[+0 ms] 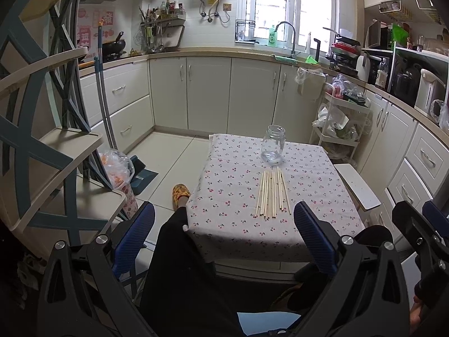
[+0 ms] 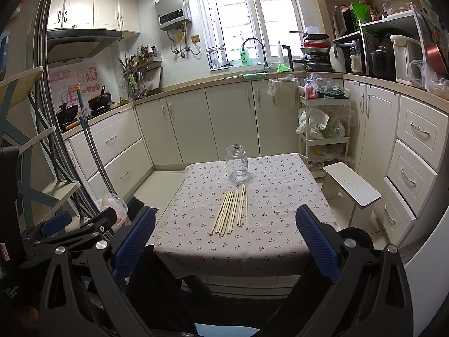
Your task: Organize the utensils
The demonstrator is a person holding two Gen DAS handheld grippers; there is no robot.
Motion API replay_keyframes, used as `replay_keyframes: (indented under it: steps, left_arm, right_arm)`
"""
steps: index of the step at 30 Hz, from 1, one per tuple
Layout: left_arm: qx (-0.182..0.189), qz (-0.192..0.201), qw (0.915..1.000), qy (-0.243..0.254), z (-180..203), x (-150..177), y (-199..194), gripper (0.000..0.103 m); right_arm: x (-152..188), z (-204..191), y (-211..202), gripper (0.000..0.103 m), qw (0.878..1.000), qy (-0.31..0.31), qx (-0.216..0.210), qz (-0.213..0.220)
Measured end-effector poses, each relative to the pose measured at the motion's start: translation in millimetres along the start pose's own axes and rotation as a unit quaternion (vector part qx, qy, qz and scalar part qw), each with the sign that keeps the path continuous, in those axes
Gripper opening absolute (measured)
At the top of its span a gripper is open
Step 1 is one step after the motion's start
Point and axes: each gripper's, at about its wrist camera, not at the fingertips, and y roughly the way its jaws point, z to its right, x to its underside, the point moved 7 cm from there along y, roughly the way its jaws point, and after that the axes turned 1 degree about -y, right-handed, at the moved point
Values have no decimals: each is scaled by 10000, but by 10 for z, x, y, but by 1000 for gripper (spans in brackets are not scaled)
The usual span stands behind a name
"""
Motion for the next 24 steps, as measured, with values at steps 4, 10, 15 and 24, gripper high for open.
replay_keyframes:
  steps: [4,10,15,24]
  left_arm:
    - [-2,2,10000,6,4,1,0,95]
    - [-4,-2,10000,1,16,2,-5,95]
    - [-6,-1,10000,1,20,2,-6,95]
    - [-7,-2,10000,4,19,4,-8,95]
  right_arm:
    - [-2,6,-4,96,10000,-5,2,6]
    - [11,-6,-2,96,10000,-3,1,11]
    - [2,9,-3,96,10000,0,-6,1]
    - [-3,12,-3,96,10000,-2,-6,8]
